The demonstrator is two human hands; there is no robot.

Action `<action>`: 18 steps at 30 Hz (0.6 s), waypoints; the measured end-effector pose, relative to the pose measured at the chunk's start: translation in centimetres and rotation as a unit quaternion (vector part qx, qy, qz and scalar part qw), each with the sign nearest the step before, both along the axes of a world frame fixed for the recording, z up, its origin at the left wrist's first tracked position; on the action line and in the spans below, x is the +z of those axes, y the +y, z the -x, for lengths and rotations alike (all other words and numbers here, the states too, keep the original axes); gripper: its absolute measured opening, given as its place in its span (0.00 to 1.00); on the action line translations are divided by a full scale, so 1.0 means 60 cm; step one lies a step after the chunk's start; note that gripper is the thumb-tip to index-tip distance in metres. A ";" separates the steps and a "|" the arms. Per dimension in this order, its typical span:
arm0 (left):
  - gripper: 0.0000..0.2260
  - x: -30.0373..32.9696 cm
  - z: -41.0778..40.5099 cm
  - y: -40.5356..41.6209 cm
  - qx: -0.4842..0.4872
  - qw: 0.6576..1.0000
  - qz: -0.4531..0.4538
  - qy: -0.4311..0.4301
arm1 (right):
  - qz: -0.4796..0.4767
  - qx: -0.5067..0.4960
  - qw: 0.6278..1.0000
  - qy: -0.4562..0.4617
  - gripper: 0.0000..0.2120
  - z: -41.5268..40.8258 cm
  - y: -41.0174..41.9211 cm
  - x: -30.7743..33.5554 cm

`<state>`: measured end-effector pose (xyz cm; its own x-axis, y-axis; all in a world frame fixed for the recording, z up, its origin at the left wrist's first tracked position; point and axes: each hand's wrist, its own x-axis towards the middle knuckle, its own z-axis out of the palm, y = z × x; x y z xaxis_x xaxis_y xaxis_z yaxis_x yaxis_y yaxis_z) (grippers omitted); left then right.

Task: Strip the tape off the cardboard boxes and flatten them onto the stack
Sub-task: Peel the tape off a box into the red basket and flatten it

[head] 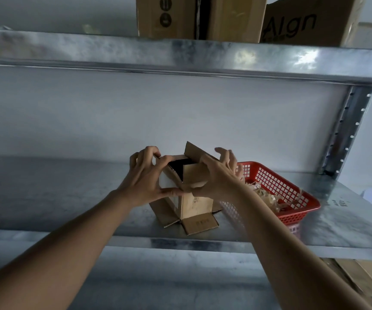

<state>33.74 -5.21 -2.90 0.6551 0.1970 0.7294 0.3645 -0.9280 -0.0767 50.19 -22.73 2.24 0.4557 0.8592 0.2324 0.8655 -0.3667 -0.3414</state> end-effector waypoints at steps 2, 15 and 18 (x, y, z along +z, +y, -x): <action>0.42 0.007 -0.005 0.002 0.009 1.000 -0.018 -0.004 | -0.019 -0.026 0.999 0.032 0.38 -0.001 -0.004 0.002; 0.28 0.050 -0.043 0.001 0.044 0.996 -0.060 0.046 | -0.248 -0.086 0.952 0.154 0.36 -0.016 0.001 -0.054; 0.37 0.079 -0.041 0.000 0.070 0.993 0.046 0.082 | -0.256 -0.071 0.953 0.144 0.34 -0.019 0.002 -0.054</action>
